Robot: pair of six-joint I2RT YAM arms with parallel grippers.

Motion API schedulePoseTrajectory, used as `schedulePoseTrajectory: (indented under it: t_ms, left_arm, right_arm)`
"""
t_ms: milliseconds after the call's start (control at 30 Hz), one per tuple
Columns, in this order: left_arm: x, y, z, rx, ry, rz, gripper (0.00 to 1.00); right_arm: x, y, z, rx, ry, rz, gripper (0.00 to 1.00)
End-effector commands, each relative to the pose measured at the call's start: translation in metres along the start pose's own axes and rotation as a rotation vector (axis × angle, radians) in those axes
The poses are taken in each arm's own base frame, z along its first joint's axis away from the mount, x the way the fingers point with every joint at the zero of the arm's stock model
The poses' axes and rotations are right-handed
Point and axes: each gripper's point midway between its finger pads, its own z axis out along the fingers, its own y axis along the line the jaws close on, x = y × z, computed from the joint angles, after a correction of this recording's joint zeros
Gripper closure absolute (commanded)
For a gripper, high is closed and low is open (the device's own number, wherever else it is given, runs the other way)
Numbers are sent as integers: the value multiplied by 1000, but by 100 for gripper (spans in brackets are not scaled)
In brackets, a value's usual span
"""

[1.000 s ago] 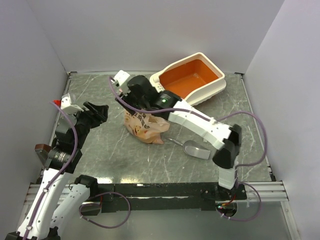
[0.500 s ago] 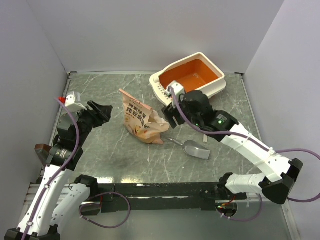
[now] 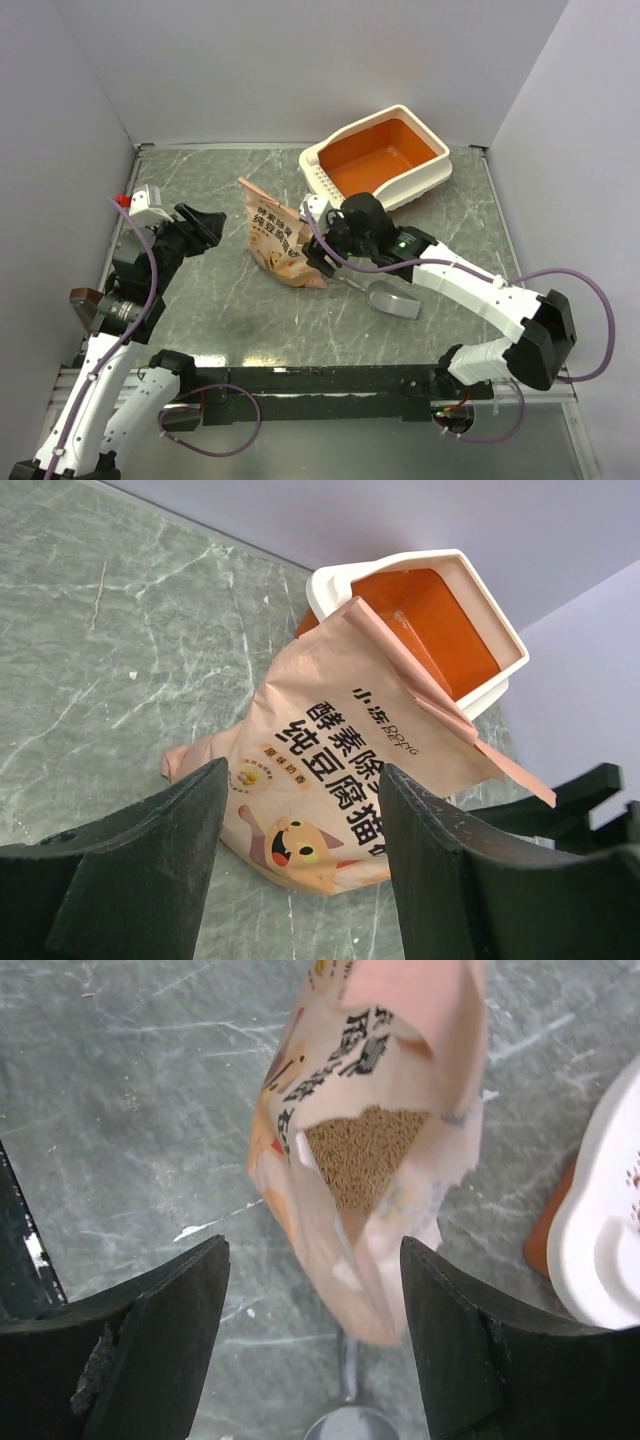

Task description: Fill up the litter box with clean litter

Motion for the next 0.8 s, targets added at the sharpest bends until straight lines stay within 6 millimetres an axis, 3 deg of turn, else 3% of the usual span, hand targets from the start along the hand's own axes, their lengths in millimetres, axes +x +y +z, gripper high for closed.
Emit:
schedulePoseTrajectory:
  t_ms: [0, 233, 333, 400, 433, 500, 533, 767]
  left_arm:
    - [-10, -9, -6, 40, -31, 27, 33]
    - [-8, -7, -4, 32, -18, 37, 33]
    - [-7, -7, -4, 32, -20, 40, 32]
    - [-6, -6, -4, 30, -17, 43, 32]
    - [-5, -5, -4, 30, -17, 43, 32]
    - [-6, -6, -4, 30, -17, 43, 32]
    - [-6, -6, -4, 30, -17, 44, 32]
    - [-8, 1, -6, -1, -38, 53, 32]
  right_arm:
    - [-20, -1, 17, -43, -68, -99, 24]
    - [-16, -1, 34, -98, -48, -87, 26]
    - [-6, 4, 39, -141, -15, -71, 37]
    - [-2, 7, 41, -158, 1, -60, 56]
    - [0, 7, 42, -161, 8, -52, 77]
    - [3, 8, 42, -157, 31, -43, 95]
    - [-1, 7, 41, -120, 38, -58, 100]
    - [-20, -5, 36, 275, 138, -279, 100]
